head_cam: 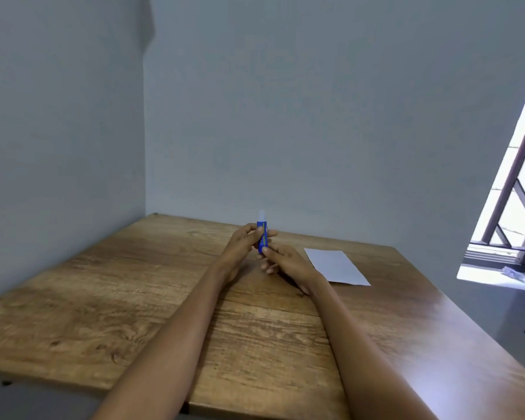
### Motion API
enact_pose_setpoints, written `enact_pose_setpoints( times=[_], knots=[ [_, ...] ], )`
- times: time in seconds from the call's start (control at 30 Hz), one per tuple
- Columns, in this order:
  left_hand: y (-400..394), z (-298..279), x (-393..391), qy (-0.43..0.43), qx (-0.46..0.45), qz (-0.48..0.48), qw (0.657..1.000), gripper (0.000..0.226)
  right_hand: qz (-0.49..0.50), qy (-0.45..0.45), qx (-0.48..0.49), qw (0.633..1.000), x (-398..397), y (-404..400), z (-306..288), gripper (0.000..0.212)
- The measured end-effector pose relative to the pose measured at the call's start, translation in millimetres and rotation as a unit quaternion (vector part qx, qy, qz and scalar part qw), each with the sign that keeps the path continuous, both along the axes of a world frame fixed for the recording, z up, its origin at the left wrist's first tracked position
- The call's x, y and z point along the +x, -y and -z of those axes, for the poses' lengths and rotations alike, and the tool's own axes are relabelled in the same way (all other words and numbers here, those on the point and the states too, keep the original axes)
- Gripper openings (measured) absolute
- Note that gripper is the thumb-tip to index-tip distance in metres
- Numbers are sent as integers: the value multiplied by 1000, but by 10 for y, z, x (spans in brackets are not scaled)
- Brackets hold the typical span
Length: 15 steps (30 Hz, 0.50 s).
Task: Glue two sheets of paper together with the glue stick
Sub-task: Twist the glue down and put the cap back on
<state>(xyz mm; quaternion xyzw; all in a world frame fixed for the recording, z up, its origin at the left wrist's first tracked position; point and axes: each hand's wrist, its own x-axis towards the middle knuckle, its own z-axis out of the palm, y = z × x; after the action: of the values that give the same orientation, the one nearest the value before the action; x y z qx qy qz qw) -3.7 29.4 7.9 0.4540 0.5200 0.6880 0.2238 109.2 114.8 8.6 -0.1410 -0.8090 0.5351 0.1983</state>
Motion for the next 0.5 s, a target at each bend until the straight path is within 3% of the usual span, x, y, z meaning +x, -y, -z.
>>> enact_pose_setpoints(
  times=[0.1, 0.2, 0.3, 0.5],
  knots=[
    [-15, 16, -69, 10, 16, 23, 1000, 14, -10, -2, 6, 1000, 8, 9, -24, 27],
    [-28, -15, -86, 31, 35, 27, 999, 13, 35, -65, 20, 997, -56, 21, -13, 13],
    [-54, -5, -95, 15, 36, 21, 999, 8, 87, -112, 10, 990, -161, 62, 30, 28],
    [-68, 76, -220, 32, 19, 14, 999, 21, 45, -34, 36, 998, -177, 26, 77, 16]
  ],
)
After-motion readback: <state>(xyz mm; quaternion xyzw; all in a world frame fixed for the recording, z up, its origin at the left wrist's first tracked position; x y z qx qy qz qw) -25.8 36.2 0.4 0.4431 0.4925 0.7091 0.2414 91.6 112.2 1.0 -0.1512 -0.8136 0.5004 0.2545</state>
